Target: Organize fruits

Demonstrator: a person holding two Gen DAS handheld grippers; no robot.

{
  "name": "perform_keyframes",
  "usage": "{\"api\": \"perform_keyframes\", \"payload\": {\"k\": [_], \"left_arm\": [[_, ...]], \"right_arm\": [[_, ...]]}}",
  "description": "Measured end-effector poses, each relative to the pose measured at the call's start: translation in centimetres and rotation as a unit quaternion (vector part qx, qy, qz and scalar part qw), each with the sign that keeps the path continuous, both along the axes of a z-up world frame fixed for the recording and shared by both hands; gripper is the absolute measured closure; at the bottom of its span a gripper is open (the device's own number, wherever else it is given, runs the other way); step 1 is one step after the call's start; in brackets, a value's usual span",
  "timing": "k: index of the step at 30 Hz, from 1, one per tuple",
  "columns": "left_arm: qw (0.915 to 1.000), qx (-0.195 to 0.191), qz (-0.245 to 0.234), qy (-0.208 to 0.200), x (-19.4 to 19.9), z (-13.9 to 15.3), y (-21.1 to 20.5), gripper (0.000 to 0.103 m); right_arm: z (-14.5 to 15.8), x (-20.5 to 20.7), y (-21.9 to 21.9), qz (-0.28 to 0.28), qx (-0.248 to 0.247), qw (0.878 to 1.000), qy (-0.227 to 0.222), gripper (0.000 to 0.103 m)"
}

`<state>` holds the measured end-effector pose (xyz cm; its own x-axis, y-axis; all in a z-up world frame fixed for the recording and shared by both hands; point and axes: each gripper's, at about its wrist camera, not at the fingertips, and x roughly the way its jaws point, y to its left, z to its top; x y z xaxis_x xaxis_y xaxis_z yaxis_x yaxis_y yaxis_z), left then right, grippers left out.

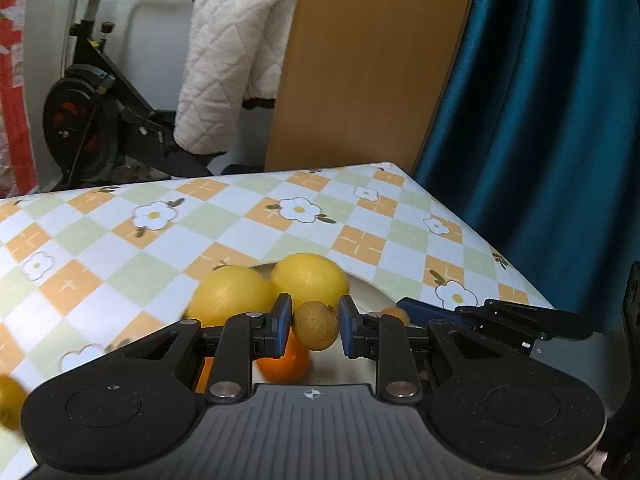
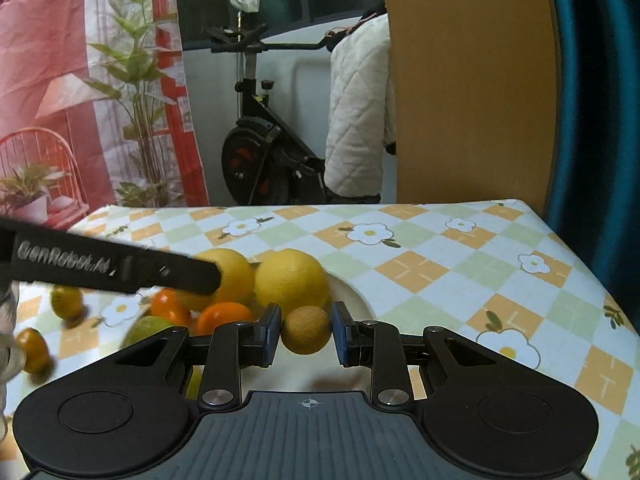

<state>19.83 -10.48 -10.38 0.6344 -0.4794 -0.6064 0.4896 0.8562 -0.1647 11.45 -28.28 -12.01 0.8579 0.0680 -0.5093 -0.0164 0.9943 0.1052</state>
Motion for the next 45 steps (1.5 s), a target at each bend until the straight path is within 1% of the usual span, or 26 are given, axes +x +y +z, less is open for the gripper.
{"api": "perform_keyframes", "payload": {"k": [7, 12, 18, 26, 30, 33, 40, 45], "left_arm": [[0.9997, 0.011, -0.014, 0.014, 1.0, -0.9, -1.4, 0.076], [0.9993, 0.022, -0.020, 0.021, 1.3, -1.5, -2.1, 0.076], [0.9989, 0.021, -0.024, 0.035, 1.8, -1.8, -2.2, 0.076], [0.9985, 0.017, -0.031, 0.042, 1.9, -1.8, -2.6, 0.076], [0.9987, 0.021, -0.024, 0.040, 1.9, -1.8, -2.4, 0.076], [0.9990, 0.015, -0.017, 0.037, 1.9, -1.4, -2.0, 0.076], [0.9998, 0.000, -0.009, 0.020, 0.8, 0.1, -0.5, 0.076], [0.9999, -0.009, 0.003, 0.005, -0.1, 1.3, 1.4, 0.076]], "right_arm": [[-0.8, 0.9, -0.7, 0.008, 0.005, 1.000, 0.004, 0.078], [-1.1, 1.1, -0.7, 0.010, 0.001, 1.000, 0.009, 0.078], [-1.7, 1.4, -0.8, 0.004, -0.003, 1.000, 0.018, 0.078], [-2.0, 1.3, -0.7, -0.005, -0.009, 1.000, 0.026, 0.077], [-1.8, 1.2, -0.7, -0.006, -0.010, 1.000, 0.024, 0.075], [-1.5, 1.0, -0.7, -0.008, -0.010, 1.000, 0.022, 0.073], [-0.3, -0.1, -1.2, -0.022, 0.015, 1.000, 0.014, 0.072], [0.4, -1.0, -0.9, -0.025, 0.028, 0.999, 0.013, 0.072]]}}
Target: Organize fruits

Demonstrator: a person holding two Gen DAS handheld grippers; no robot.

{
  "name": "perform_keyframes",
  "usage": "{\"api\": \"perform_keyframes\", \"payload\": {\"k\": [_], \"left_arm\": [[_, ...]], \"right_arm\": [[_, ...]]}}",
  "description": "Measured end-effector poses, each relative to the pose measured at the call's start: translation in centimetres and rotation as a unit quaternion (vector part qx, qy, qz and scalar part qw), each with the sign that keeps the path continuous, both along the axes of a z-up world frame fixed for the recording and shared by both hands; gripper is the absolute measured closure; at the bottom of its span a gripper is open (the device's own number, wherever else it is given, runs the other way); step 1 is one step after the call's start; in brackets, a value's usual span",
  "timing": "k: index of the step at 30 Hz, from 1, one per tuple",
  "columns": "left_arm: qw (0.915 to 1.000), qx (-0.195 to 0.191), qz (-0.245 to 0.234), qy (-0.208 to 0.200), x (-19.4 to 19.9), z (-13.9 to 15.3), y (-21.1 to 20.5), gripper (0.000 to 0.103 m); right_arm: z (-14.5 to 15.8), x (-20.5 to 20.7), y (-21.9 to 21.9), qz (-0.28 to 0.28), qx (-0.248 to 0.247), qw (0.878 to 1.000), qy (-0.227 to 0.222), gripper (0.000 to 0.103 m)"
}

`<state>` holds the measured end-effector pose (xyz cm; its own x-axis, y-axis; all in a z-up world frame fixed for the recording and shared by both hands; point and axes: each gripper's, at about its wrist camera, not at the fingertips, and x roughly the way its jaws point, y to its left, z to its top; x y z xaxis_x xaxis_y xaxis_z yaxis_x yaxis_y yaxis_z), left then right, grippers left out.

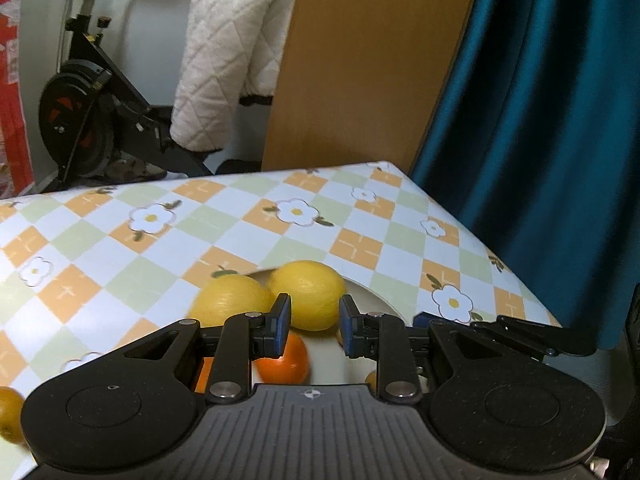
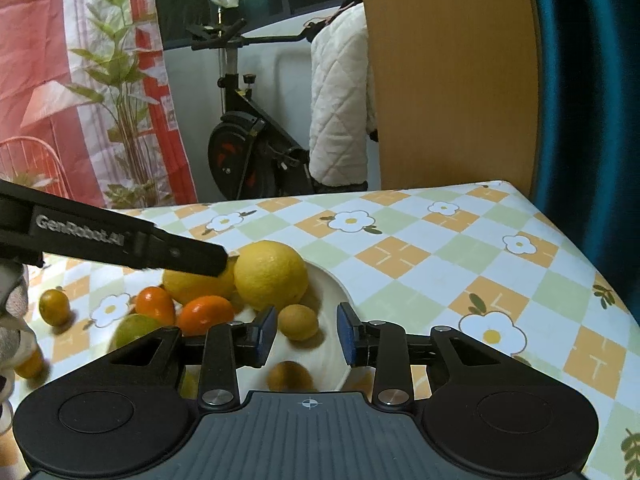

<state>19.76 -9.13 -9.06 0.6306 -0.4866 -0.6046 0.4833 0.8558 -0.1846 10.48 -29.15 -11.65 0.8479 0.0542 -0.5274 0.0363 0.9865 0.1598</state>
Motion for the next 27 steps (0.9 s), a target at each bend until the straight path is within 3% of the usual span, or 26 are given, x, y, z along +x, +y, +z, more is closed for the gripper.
{"api": "perform_keyframes", "payload": {"k": [14, 20, 27], "left_arm": [[0.9976, 0.031, 0.052, -0.034, -3.5, 1.5, 8.7, 0.076], [0.9968, 0.048, 0.061, -0.020, -4.8, 0.9, 13.0, 0.076], [0.9957, 0.027, 0.089, -0.003, -6.0, 0.2, 16.2, 0.075]], "right_arm": [[1.5, -1.3, 5.5, 0.049, 0.002, 0.999, 0.003, 0.072], [2.5, -1.4, 9.4, 0.095, -0.015, 0.995, 0.001, 0.072], [3.3, -0.8, 13.7, 0.138, -0.035, 0.990, 0.009, 0.072]]}}
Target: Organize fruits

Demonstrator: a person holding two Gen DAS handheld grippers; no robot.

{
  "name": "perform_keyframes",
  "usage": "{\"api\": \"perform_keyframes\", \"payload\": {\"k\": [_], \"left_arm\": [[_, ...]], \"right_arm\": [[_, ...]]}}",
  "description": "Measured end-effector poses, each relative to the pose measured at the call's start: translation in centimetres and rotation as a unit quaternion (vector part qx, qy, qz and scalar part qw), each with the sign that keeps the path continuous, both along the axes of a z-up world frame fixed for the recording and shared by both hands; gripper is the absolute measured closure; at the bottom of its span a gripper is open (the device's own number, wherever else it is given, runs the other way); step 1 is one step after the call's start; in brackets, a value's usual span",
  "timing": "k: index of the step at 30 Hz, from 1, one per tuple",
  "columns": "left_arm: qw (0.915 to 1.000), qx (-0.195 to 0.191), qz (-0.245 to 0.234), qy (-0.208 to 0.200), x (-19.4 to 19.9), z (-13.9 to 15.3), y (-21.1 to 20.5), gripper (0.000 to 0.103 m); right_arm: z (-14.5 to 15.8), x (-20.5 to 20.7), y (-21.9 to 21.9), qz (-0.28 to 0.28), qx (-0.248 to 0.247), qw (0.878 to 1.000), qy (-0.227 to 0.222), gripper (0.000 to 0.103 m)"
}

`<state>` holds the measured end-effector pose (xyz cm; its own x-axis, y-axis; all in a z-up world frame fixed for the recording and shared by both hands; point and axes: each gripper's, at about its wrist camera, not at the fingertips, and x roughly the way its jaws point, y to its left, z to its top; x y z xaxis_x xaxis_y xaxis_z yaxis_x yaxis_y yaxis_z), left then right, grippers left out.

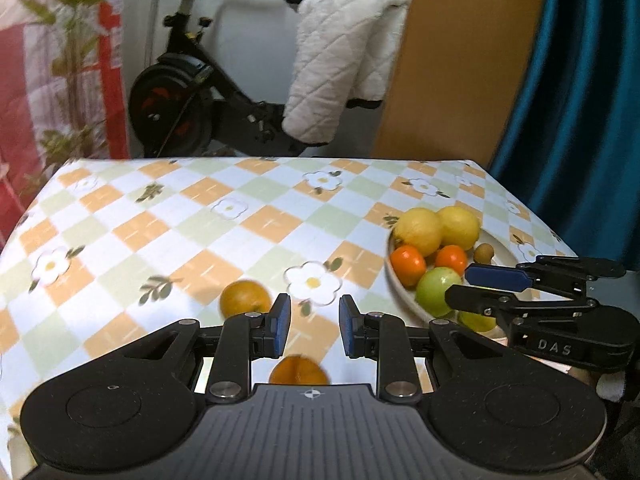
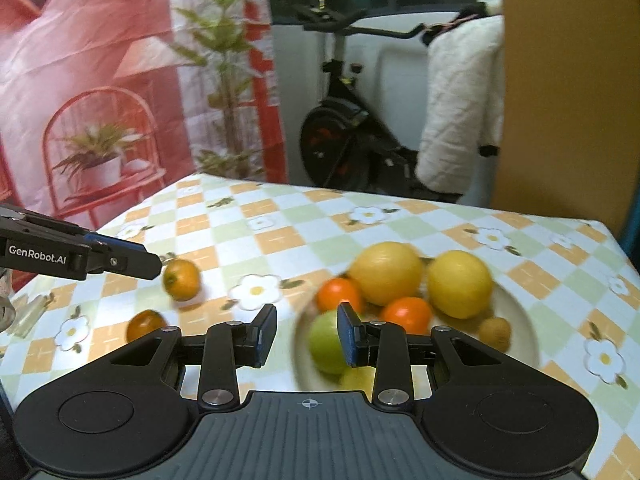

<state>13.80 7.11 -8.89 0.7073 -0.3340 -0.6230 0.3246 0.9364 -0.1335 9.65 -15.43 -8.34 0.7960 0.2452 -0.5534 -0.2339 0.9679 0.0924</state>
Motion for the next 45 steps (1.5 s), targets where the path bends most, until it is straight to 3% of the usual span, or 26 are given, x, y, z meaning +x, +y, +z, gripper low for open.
{"api": "perform_keyframes", "payload": {"k": [7, 10, 25, 35, 45], "left_arm": [[0.9989, -0.020, 0.031, 0.027, -0.6, -1.8, 1.9, 0.074], [0.9982, -0.029, 0.039, 0.034, -0.7, -2.0, 2.5, 0.058], [0.9970, -0.049, 0.038, 0.046, -0.9, -3.1, 3.1, 0.058], [0.9946, -0.074, 0.030, 0.067, -0.5, -4.5, 3.6, 0.058], [0.9942, -0.086, 0.022, 0.061, -0.6, -5.1, 3.2, 0.060]], "right_arm": [[-0.2, 0.5, 4.0, 0.052, -0.009, 0.998, 0.015, 0.071], [-0.7, 0.3, 5.9, 0.080, -0.017, 0.996, 0.024, 0.067], [-2.3, 1.0, 10.4, 0.143, -0.036, 0.988, 0.049, 0.062], [-3.0, 1.4, 11.3, 0.155, -0.032, 0.986, 0.056, 0.062], [-3.4, 1.9, 11.7, 0.158, -0.028, 0.985, 0.056, 0.063]]}}
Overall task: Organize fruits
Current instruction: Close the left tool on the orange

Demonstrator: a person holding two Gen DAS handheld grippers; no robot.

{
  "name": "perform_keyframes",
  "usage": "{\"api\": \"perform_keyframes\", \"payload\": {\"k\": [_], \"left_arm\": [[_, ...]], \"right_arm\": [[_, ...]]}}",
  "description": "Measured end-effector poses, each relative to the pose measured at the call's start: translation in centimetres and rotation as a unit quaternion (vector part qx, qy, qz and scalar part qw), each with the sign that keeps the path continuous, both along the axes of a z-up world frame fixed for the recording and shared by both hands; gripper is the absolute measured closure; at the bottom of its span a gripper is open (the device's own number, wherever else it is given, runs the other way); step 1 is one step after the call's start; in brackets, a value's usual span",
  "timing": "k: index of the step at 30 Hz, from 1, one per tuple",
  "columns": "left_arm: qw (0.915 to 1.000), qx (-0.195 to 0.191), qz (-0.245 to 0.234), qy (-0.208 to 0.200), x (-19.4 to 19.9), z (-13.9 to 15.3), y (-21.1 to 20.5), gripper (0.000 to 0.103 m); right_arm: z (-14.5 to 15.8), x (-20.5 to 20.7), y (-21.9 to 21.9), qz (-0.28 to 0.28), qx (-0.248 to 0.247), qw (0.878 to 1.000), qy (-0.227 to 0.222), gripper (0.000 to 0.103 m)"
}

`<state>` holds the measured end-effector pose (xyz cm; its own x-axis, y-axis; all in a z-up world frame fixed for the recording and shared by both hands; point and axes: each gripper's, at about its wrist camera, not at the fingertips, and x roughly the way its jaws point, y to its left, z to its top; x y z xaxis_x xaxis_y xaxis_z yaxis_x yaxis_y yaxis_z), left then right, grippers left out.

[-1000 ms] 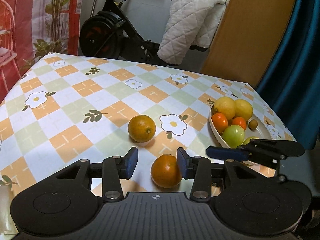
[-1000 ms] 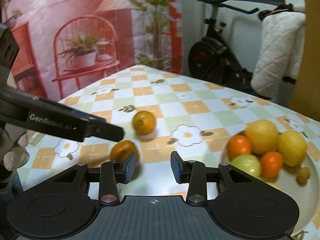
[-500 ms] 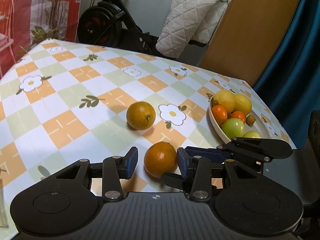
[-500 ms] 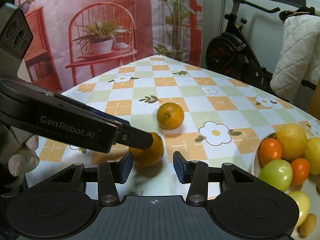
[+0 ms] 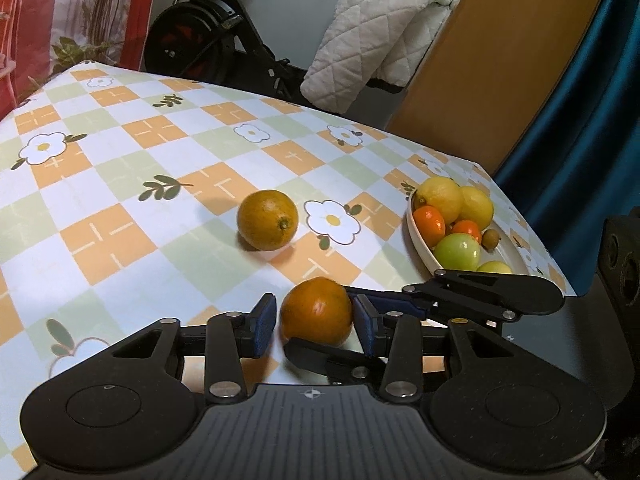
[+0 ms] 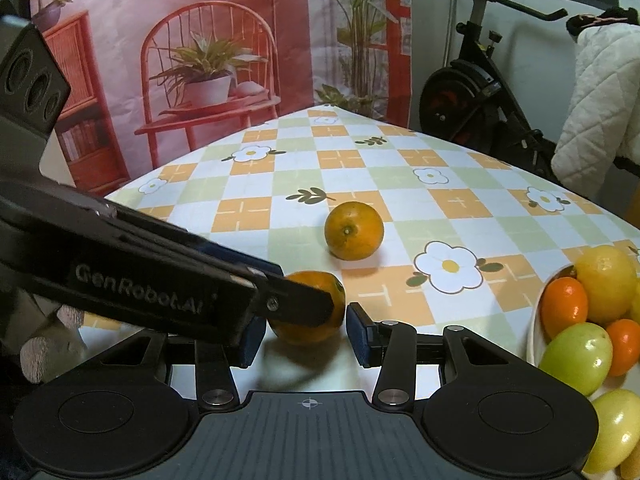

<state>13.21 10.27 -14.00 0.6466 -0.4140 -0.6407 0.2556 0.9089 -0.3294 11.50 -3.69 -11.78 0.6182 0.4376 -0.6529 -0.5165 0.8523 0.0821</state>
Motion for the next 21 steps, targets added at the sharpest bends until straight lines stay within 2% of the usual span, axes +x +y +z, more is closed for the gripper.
{"api": "perform_keyframes", "payload": {"k": [2, 11, 21], "left_arm": [[0.9999, 0.010, -0.003, -0.006, -0.2, 0.1, -0.4, 0.061], [0.9996, 0.004, -0.019, -0.022, -0.8, 0.8, -1.7, 0.062], [0.9994, 0.019, -0.024, -0.014, -1.1, 0.5, -2.8, 0.060]], "right_arm": [[0.0, -0.1, 0.0, -0.003, 0.000, 1.000, -0.004, 0.063], [0.4, -1.2, -1.7, -0.029, 0.015, 0.999, -0.023, 0.065], [0.0, -1.9, -3.1, -0.040, 0.030, 0.999, -0.011, 0.063]]}}
